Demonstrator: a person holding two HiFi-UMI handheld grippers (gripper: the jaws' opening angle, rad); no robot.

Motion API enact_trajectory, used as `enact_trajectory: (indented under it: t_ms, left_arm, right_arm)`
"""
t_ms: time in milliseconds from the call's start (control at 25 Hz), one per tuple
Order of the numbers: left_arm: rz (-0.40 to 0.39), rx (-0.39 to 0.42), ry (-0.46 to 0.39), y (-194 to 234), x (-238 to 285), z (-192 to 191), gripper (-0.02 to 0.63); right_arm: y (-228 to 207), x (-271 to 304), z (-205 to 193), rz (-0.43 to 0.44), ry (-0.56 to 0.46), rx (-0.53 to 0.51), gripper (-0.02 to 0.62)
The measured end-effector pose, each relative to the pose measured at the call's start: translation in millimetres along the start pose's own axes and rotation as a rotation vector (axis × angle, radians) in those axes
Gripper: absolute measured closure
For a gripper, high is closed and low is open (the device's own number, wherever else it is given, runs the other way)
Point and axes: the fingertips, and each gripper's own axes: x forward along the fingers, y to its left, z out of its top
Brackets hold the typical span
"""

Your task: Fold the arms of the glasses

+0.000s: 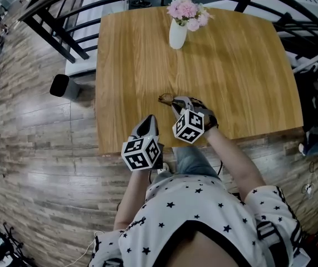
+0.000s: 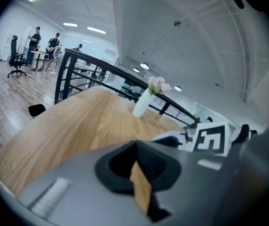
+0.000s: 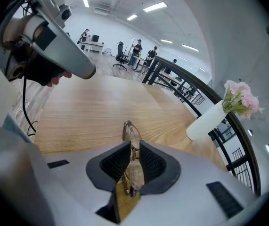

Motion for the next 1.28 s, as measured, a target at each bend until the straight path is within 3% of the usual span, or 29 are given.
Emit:
enact_trajectory:
  t_ms: [760, 1280]
  left_arm:
    - [-0.057, 0.058, -0.016, -14.8, -69.9, -23.5, 0.598]
    - [-0.11, 0.103, -0.025, -36.8, -105.8, -38.8, 0.598]
  right_arm:
    - [31.3, -115.2, 38.7, -0.13, -0.199, 0.334, 0.563]
    - [65.8, -170.8, 38.4, -0.145, -0.321, 0.55, 0.569]
